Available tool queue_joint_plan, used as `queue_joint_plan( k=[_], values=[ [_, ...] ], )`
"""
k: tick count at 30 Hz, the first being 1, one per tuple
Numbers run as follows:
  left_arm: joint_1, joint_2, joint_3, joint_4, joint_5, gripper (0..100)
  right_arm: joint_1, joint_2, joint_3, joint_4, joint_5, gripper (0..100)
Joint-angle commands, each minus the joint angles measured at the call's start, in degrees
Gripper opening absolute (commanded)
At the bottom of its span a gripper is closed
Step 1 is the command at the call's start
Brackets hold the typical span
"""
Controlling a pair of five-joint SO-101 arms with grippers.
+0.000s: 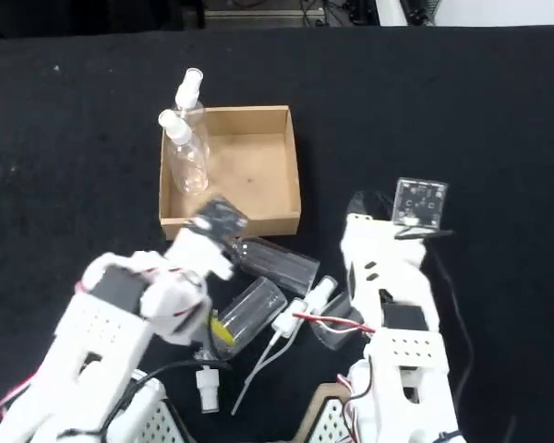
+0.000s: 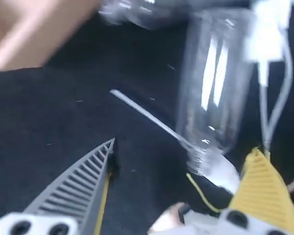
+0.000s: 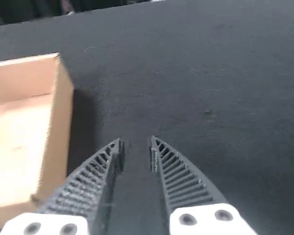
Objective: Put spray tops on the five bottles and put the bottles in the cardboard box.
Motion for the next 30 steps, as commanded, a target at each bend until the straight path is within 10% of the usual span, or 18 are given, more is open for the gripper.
queue_joint_plan(
  k=[1, 23, 30],
  values=[
    [8.2, 9.3, -6.0, 0.7, -0.4, 37, 2.2, -1.9, -1.2, -1.7, 0.1, 6.7],
    [12.4, 29.3, -3.7, -23.6, 2.1, 36, 2.4, -1.9, -1.3, -1.7, 0.2, 6.7],
    [12.4, 29.3, -1.2, -24.3, 2.5, 23, 2.2, -2.0, -1.3, -1.7, 0.2, 6.7]
  ],
)
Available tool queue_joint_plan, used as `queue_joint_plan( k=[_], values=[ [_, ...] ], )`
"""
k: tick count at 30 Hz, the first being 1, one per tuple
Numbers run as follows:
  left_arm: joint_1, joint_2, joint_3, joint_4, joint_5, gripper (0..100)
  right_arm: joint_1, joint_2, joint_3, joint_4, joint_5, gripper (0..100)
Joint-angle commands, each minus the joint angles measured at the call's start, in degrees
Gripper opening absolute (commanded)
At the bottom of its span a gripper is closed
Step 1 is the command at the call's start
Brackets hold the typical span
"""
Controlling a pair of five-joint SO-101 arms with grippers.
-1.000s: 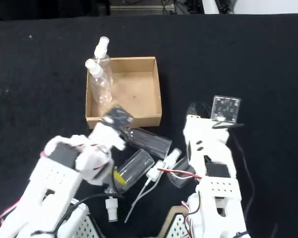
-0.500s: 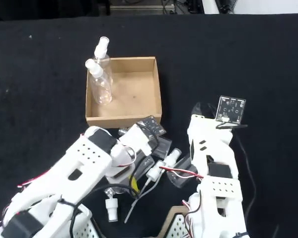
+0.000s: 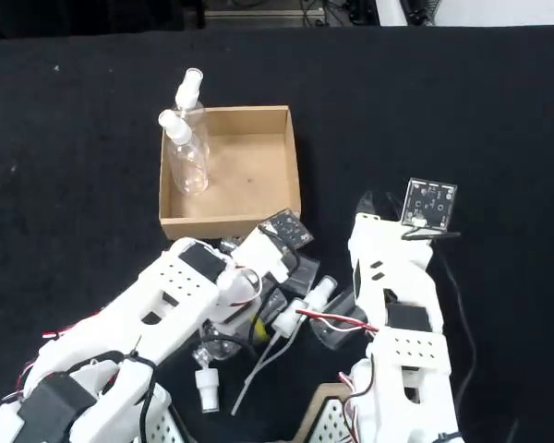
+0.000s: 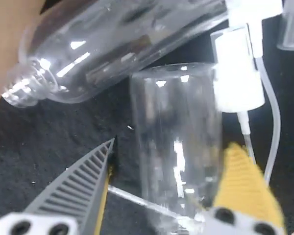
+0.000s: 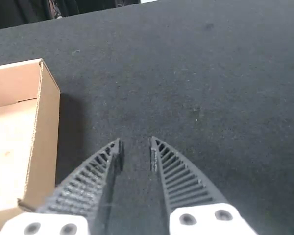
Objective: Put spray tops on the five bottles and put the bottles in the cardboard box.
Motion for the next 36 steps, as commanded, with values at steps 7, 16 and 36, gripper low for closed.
queue_joint_plan(
  k=[7, 16, 36],
  values=[
    [-0.3, 0.0, -6.6, 11.3, 0.4, 19, 1.0, -2.0, -1.3, -1.7, 0.2, 6.7],
    [-14.8, 0.0, -27.3, 36.9, -14.4, 19, 1.0, -2.0, -1.3, -1.7, 0.1, 6.7],
    [-78.0, 0.8, -21.1, 10.6, -6.8, 19, 0.8, -2.1, -1.2, -1.7, 0.1, 6.7]
  ],
)
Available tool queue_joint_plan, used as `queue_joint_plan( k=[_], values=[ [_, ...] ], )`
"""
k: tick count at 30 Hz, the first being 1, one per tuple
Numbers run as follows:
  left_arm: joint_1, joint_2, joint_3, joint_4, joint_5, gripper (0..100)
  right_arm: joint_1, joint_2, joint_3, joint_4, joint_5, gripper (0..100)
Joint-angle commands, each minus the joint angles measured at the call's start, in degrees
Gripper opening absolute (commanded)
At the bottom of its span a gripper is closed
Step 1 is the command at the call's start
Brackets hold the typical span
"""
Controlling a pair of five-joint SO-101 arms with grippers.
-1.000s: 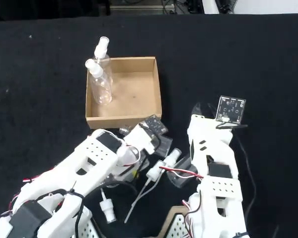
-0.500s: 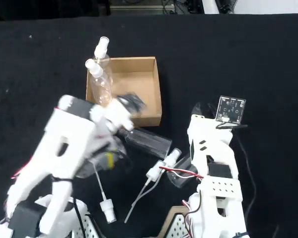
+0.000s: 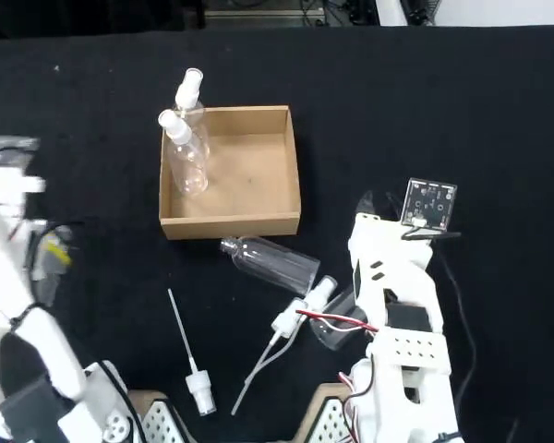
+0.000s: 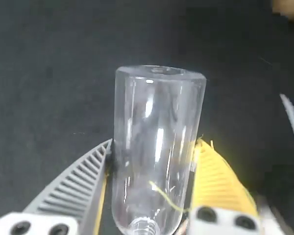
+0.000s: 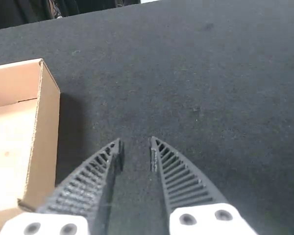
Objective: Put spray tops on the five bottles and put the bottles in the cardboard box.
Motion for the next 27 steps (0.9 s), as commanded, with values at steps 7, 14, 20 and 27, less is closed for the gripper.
queue_joint_plan(
  k=[7, 14, 20, 27],
  values=[
    [-7.8, -0.4, 17.4, -26.6, 30.2, 20, 0.8, -2.1, -1.1, -1.7, 0.1, 6.7],
    [-7.2, -0.5, 17.2, -29.9, 46.7, 34, 0.8, -2.1, -1.0, -1.7, 0.1, 6.7],
    [-7.5, -0.6, 15.7, -29.8, 46.6, 43, 0.8, -2.1, -1.0, -1.7, 0.1, 6.7],
    [-7.4, 2.5, 5.7, -32.1, 42.6, 43, 0.8, -2.0, -1.0, -1.6, 0.1, 6.7]
  ],
)
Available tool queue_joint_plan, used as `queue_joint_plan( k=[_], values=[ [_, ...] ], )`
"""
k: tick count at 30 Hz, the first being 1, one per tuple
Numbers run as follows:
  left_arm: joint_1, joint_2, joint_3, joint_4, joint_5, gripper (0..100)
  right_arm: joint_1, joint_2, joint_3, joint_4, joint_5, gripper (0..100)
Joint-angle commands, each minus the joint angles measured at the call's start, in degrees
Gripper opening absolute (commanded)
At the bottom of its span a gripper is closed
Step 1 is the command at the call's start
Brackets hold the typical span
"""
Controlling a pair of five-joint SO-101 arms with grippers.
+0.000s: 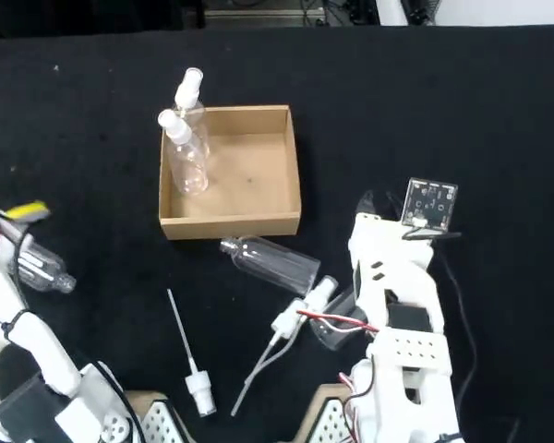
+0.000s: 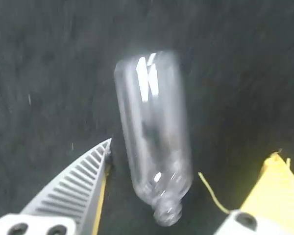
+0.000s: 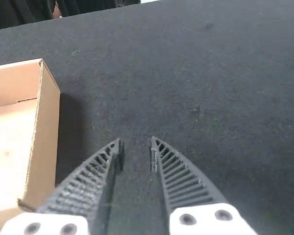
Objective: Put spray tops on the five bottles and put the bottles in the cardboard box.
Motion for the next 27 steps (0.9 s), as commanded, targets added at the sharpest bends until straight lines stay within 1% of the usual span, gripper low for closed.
queue_joint_plan(
  k=[1, 7, 11, 14, 18, 21, 24, 27],
  values=[
    [0.1, 3.5, -10.2, -3.8, -3.6, 43, 0.8, -1.9, -1.0, -1.6, 0.1, 6.7],
    [-3.0, 18.5, -19.6, -8.5, -4.0, 43, 0.8, -1.9, -1.0, -1.6, 0.1, 6.7],
    [-6.1, 27.7, -25.2, -8.6, -4.0, 43, 0.8, -1.9, -1.0, -1.6, 0.1, 6.7],
    [-8.7, 32.1, -27.6, -8.5, -4.8, 43, 0.8, -1.9, -1.0, -1.6, 0.1, 6.7],
    [-12.7, 34.3, -28.3, -8.4, -14.0, 43, 0.8, -1.9, -1.1, -1.7, 0.1, 6.7],
    [-16.6, 33.9, -28.4, -8.4, -19.3, 43, 0.7, -1.9, -1.1, -1.7, 0.1, 6.7],
    [-19.8, 32.0, -27.7, -8.1, -25.2, 43, -1.1, -1.9, -0.9, -1.7, 0.5, 6.7],
    [-21.9, 29.9, -28.2, -3.5, -32.3, 43, -1.8, -1.8, -0.9, -1.7, 0.5, 6.7]
  ],
)
